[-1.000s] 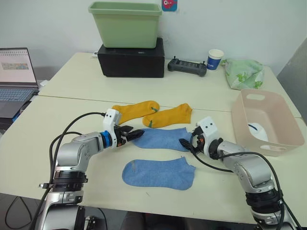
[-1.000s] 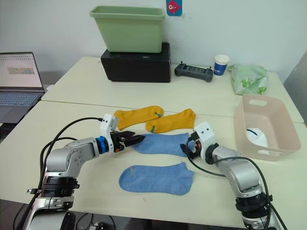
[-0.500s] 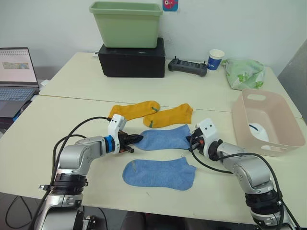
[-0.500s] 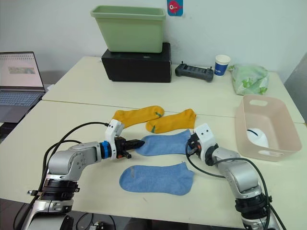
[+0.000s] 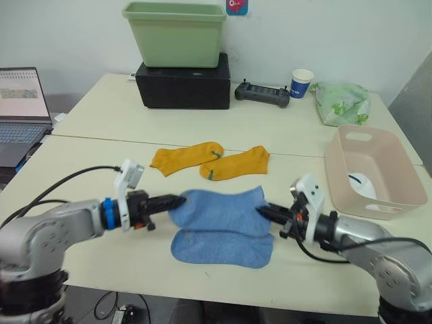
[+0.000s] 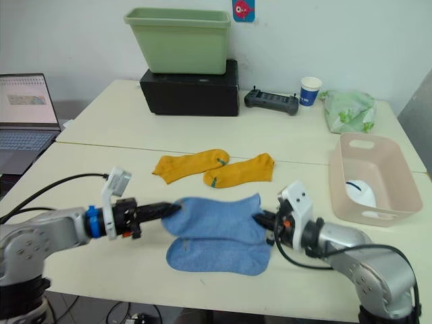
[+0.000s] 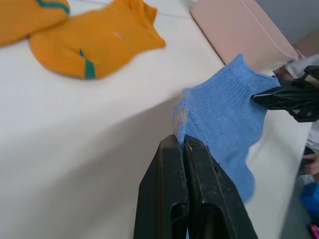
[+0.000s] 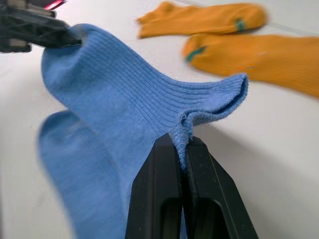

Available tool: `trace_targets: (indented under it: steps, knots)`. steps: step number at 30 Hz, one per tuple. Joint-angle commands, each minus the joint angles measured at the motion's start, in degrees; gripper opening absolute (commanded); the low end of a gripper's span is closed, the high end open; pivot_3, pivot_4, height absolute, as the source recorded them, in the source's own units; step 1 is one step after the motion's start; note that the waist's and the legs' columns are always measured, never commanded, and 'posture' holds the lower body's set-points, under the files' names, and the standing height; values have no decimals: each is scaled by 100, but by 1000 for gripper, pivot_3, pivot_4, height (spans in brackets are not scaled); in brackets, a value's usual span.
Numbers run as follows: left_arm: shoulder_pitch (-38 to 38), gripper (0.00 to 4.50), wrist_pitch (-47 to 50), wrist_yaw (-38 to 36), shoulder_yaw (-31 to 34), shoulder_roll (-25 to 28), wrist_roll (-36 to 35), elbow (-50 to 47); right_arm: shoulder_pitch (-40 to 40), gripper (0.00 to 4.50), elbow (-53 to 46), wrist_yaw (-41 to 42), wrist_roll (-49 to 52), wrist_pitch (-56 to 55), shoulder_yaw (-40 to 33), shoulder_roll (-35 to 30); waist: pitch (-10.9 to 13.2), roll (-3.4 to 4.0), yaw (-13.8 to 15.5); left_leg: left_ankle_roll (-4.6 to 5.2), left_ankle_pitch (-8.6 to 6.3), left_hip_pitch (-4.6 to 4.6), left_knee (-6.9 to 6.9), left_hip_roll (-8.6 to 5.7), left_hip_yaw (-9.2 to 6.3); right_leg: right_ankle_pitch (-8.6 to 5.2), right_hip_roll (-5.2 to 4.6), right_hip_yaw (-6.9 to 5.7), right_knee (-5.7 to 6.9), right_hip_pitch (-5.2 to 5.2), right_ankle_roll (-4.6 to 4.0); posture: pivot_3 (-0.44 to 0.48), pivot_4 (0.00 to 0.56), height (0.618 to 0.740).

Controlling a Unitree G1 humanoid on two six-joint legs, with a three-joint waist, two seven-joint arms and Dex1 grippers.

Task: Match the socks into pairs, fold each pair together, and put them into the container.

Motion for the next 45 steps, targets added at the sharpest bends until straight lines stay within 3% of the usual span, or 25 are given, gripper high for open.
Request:
trace_targets:
  steps: [1, 8, 14, 25, 35, 41, 45]
  knots:
    - [424, 0, 126, 61, 326, 168, -450, -557, 229, 97, -495, 15, 388, 76, -139, -236, 1, -1, -1, 0, -1, 14, 0, -3, 2, 0, -2, 3, -1, 12, 0, 0, 150, 696]
    - [1567, 0, -1039, 247, -423, 153, 454, -773, 825, 97, -457, -72, -151, -582, 685, -788, 1, -1, 4, 1, -3, 49, -8, -4, 9, -2, 0, 11, -20, 46, -1, 0, 150, 696]
    - [1977, 0, -1952, 205, -940, 139, 1065, -640, 1162, 97, -187, -98, -743, -1251, 1137, -1063, 0, -2, 8, 1, -3, 45, -9, -4, 12, -2, 0, 16, -24, 44, -1, 0, 150, 696]
    - [1590, 0, -1731, 224, -509, 218, 281, -553, 1132, 97, -37, -66, -755, -1491, 1143, -1069, 0, -2, 10, 2, -4, 43, -9, -4, 11, -2, 2, 8, -24, 44, -1, 0, 150, 696]
    - [1577, 0, -2199, 354, -1259, 218, 1109, -92, 942, 97, 285, -180, -967, -1481, 1408, -1005, 1, -3, 5, 2, -4, 44, -9, -4, 12, -2, 4, 10, -24, 42, -2, 0, 150, 696]
    - [1392, 0, -2241, 441, -1281, 5, 1070, -22, 876, 97, 346, -351, -1089, -1440, 1415, -934, 1, -3, 11, 2, -4, 42, -9, -3, 11, -2, 4, 9, -25, 42, -2, 0, 150, 696]
    - [1364, 0, -2185, 418, -1208, 34, 1045, -21, 888, 977, 341, -292, -1174, -1478, 1420, -1014, 1, -3, 8, 2, -4, 43, -9, -4, 12, -2, 4, 9, -25, 42, -2, 0, 150, 696]
